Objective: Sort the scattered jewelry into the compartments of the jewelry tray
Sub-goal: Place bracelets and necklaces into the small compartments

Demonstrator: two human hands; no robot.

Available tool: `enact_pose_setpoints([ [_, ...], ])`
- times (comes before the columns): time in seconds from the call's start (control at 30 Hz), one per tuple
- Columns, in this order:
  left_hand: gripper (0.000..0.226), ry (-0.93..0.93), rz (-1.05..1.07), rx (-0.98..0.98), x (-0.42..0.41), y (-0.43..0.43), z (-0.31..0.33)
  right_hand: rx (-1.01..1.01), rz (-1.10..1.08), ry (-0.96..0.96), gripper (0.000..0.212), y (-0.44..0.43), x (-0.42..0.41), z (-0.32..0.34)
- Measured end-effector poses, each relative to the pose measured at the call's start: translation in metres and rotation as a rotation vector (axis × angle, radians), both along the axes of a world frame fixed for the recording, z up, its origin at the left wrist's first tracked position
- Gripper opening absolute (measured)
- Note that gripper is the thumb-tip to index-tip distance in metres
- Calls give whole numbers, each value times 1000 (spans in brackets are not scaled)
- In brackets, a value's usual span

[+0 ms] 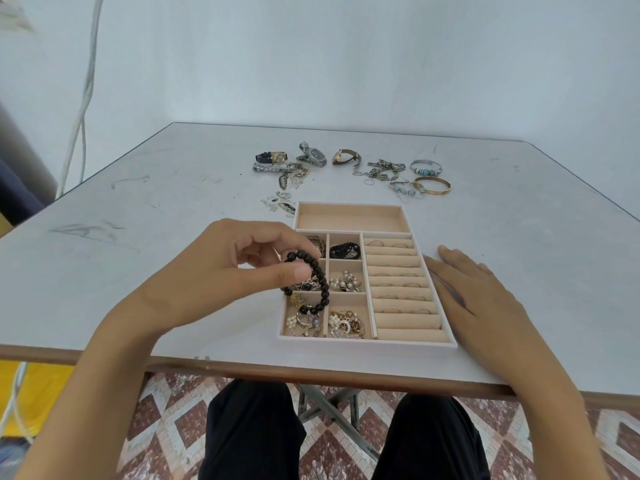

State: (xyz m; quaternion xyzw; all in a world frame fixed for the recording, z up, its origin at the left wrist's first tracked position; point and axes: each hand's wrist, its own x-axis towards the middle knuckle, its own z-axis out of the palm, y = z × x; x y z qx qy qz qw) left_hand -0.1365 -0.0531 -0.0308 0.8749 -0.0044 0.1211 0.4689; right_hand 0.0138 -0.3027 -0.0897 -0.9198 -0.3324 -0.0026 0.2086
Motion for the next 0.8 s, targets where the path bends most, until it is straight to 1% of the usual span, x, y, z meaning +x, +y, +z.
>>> enact_pose_setpoints([
  [0.17,19,25,-12,-50,-2,0,0,24,-2,17,42,1,-2,2],
  [0.33,12,47,-52,-42,-4,-3,2,22,4,14,43,1,-3,4],
  [0.47,16,125,-116,21,-10,2,3,19,5,13,43,1,-3,4],
  [0.57,26,169,-201,78,-13,5,3,10,3,10,43,1,-3,3],
  [0.63,23,148,-206,96,-12,4,4,14,3,9,42,1,-2,3],
  [0.8,18,62,-132,165,-7,-1,2,21,1,8,43,1,-3,2],
])
